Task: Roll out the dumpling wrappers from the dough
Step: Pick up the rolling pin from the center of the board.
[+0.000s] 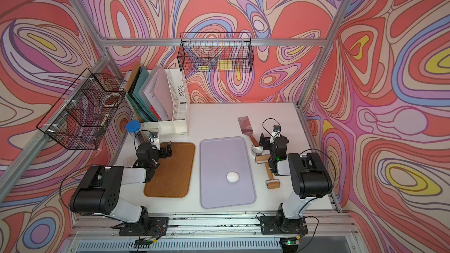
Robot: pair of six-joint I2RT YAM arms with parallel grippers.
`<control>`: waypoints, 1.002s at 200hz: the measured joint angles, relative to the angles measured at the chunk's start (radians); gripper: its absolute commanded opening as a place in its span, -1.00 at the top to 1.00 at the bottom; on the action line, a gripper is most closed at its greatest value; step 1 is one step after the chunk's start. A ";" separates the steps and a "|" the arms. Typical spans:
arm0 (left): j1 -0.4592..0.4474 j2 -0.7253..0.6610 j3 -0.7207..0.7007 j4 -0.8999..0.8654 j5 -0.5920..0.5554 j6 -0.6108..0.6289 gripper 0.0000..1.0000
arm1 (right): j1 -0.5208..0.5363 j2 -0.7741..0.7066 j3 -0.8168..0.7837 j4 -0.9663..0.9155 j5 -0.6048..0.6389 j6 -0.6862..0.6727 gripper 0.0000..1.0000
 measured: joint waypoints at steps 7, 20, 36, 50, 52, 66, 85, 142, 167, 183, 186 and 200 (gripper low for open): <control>0.000 0.000 0.000 0.000 0.000 0.000 -0.99 | 0.000 0.000 0.000 0.000 0.000 0.000 -0.96; 0.000 0.000 0.000 0.000 0.000 0.000 -0.99 | 0.000 0.000 0.000 0.000 0.000 0.000 -0.97; 0.000 0.000 0.000 0.000 0.000 0.000 -0.99 | 0.000 0.000 0.000 0.000 0.000 0.000 -0.96; 0.000 0.000 0.000 0.000 0.000 0.000 -0.99 | 0.000 0.000 0.000 0.000 0.000 0.000 -0.97; 0.000 0.000 0.000 0.000 0.000 0.000 -0.99 | 0.000 0.000 0.000 0.000 0.000 0.000 -0.97; 0.000 0.000 0.000 0.000 0.000 0.000 -1.00 | 0.000 0.000 0.000 0.000 0.000 0.000 -0.97; 0.000 0.000 0.000 0.001 0.006 0.000 -0.99 | 0.000 0.000 0.000 0.000 0.000 0.000 -0.97; 0.000 0.000 -0.005 0.037 0.051 0.012 -0.99 | 0.000 0.000 0.000 0.006 -0.025 -0.005 -0.97; 0.000 -0.013 -0.036 0.067 0.076 0.019 -0.99 | 0.000 -0.007 -0.007 0.016 -0.028 -0.007 -0.97; 0.000 -0.073 -0.060 0.031 0.107 0.032 -1.00 | 0.000 -0.055 -0.023 -0.016 -0.024 -0.006 -0.97; -0.001 -0.089 -0.060 0.019 0.109 0.034 -0.99 | 0.000 -0.073 -0.023 -0.032 -0.023 -0.005 -0.97; -0.013 -0.190 -0.044 -0.080 0.111 0.037 -1.00 | 0.000 -0.179 -0.016 -0.144 -0.005 0.011 -0.97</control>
